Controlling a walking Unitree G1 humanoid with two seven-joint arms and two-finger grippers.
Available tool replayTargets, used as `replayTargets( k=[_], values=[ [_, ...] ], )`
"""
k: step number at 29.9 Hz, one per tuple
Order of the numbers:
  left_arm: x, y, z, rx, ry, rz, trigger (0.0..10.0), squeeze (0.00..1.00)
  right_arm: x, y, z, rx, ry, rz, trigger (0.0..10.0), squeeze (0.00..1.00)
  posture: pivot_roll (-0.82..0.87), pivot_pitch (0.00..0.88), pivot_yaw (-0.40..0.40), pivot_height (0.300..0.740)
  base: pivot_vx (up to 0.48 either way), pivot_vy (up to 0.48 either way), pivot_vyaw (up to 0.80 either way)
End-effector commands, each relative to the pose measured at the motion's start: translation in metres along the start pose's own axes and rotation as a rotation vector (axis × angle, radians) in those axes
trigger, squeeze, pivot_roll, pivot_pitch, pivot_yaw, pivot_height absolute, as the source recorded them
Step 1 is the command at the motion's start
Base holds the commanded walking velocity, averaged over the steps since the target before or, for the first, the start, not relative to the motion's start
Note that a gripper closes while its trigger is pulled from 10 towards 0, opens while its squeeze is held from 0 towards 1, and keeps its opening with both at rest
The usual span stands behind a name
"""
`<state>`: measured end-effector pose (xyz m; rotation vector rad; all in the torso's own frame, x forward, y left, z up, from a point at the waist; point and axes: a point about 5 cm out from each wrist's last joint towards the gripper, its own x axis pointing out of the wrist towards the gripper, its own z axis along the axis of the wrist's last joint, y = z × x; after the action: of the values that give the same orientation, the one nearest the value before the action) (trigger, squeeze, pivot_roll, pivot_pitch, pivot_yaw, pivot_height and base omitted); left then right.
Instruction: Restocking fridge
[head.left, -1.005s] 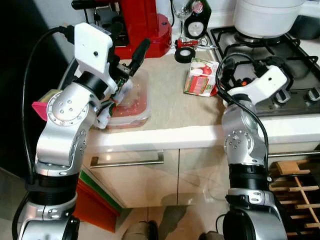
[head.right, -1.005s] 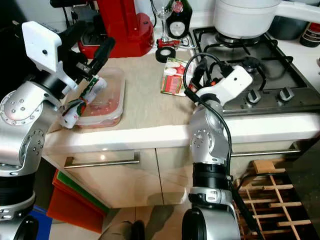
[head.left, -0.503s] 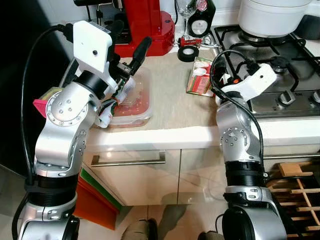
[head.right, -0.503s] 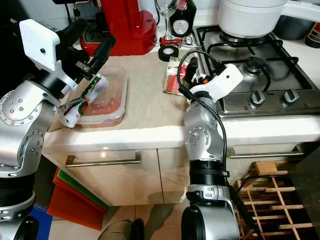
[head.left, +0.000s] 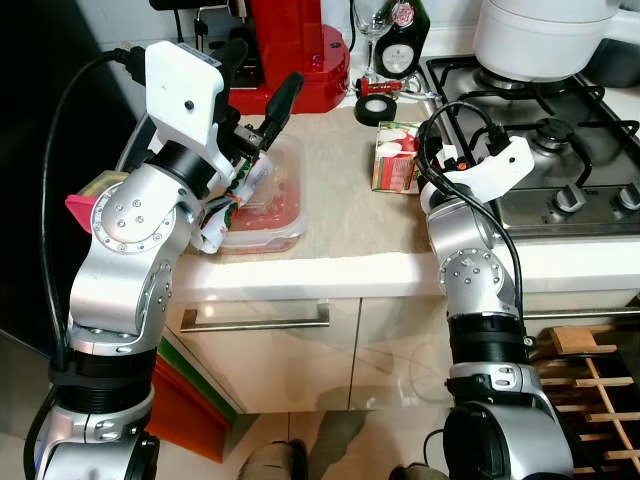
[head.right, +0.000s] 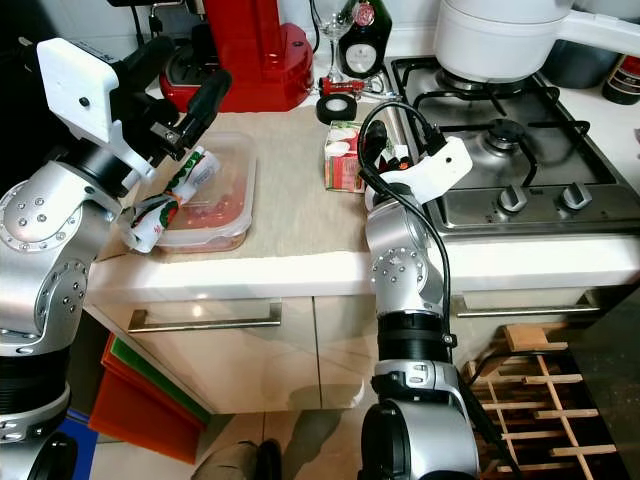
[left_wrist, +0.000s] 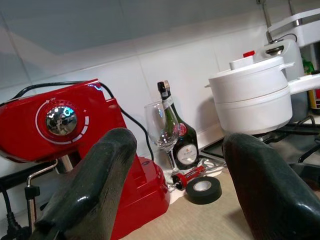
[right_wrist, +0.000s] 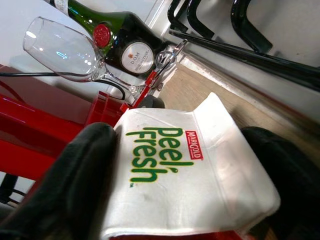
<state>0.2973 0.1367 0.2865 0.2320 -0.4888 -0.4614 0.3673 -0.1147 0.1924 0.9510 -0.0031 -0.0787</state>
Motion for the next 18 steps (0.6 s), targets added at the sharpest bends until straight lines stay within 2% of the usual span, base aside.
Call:
replayTargets(
  k=[1,7,9,13,15,16,18],
  values=[
    [-0.001,0.001,0.003,0.018,-0.009,-0.001,10.0,0.00,-0.009,0.058,-0.051,0.176,0.170,0.103,0.0,0.00,0.17,0.063,0.069,0.740,0.000,0.000,0.00],
    [0.000,0.000,0.002,0.018,-0.009,-0.002,10.0,0.00,-0.008,0.076,-0.049,0.243,0.197,0.188,0.0,0.00,0.17,0.063,0.069,0.740,0.000,0.000,0.00],
    [0.000,0.000,0.002,0.018,-0.009,-0.002,10.0,0.00,-0.008,0.076,-0.049,0.243,0.197,0.188,0.0,0.00,0.17,0.063,0.069,0.740,0.000,0.000,0.00],
    [0.001,-0.001,0.001,0.014,-0.010,0.002,10.0,0.00,-0.010,0.101,-0.047,0.283,0.220,0.288,0.0,0.00,0.17,0.065,0.064,0.740,0.000,0.000,0.00],
    [0.001,-0.001,0.001,0.012,-0.010,0.004,10.0,0.00,-0.011,0.109,-0.041,0.226,0.182,0.344,0.0,0.00,0.17,0.067,0.062,0.740,0.000,0.000,0.00],
    [0.001,-0.001,0.001,0.012,-0.010,0.004,10.0,0.00,-0.011,0.109,-0.041,0.226,0.182,0.344,0.0,0.00,0.17,0.067,0.062,0.740,0.000,0.000,0.00],
    [0.001,-0.001,0.000,0.008,-0.009,0.008,10.0,0.00,-0.013,0.118,-0.032,0.098,0.121,0.428,0.0,0.00,0.16,0.069,0.062,0.740,0.000,0.000,0.00]
  ],
)
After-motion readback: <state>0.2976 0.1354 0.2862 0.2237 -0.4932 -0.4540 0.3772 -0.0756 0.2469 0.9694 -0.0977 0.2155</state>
